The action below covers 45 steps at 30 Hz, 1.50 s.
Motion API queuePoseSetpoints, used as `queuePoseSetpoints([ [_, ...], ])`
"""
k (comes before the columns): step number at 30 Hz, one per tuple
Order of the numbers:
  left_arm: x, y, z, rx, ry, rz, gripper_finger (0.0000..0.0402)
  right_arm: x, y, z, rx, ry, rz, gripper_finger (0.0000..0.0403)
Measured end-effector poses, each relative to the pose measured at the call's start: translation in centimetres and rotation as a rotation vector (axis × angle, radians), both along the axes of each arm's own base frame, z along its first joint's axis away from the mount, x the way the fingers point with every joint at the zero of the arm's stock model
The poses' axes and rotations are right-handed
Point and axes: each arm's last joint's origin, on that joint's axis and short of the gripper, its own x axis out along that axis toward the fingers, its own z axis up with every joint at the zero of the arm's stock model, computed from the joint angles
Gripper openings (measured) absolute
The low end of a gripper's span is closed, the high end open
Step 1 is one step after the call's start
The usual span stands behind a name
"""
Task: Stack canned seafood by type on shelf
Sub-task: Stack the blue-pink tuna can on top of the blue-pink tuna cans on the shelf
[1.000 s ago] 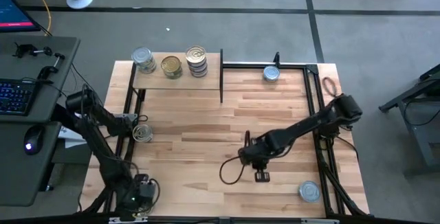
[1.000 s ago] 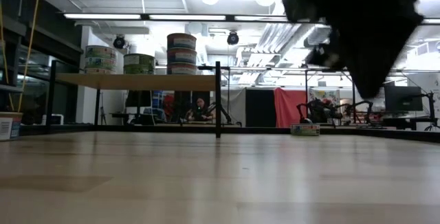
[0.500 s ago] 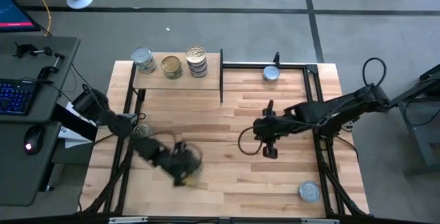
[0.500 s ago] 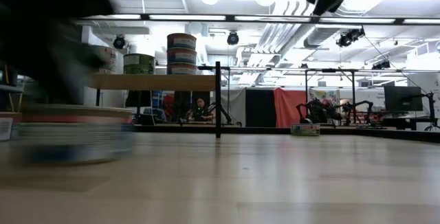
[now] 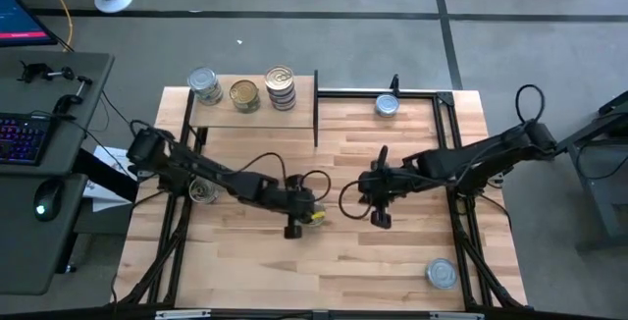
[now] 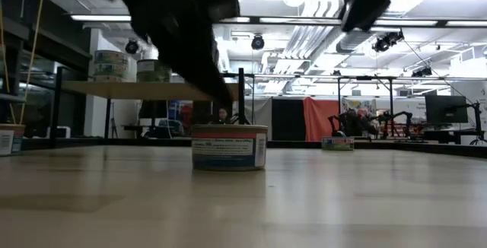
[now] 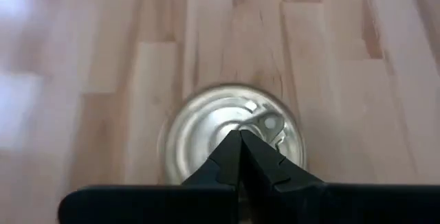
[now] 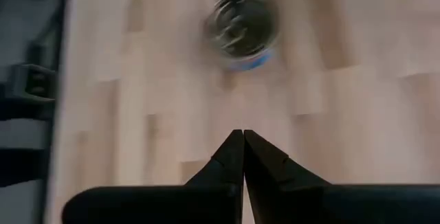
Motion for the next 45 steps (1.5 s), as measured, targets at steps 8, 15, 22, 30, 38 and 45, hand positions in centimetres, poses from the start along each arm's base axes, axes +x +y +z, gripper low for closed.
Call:
queuePoseSetpoints([
  [8,-4.1,-1.0,2.3,0.081,-0.032,0.019,0.0,0.4,-0.6,-7.4,0.205,-0.052,-0.184,0.0],
  [15,-5.4,-1.9,0.2,0.042,-0.151,-0.005,0.0,5.0,0.5,-11.1,0.111,0.048,-0.111,0.0],
  [22,-5.4,-1.6,-0.3,0.103,-0.139,-0.023,0.0,8.0,0.9,-13.5,0.017,0.182,-0.037,0.0],
  [30,-4.3,-1.0,-2.8,0.191,-0.081,-0.063,0.0,8.9,-0.2,-12.8,0.01,0.107,-0.071,0.0],
  [38,-3.7,-1.5,-4.1,0.185,-0.085,-0.054,0.0,9.3,-0.3,-12.6,0.026,0.065,-0.073,0.0],
  [45,-4.0,-1.8,-4.2,0.184,-0.066,-0.053,0.0,9.9,0.0,-11.9,0.061,0.02,-0.063,0.0],
])
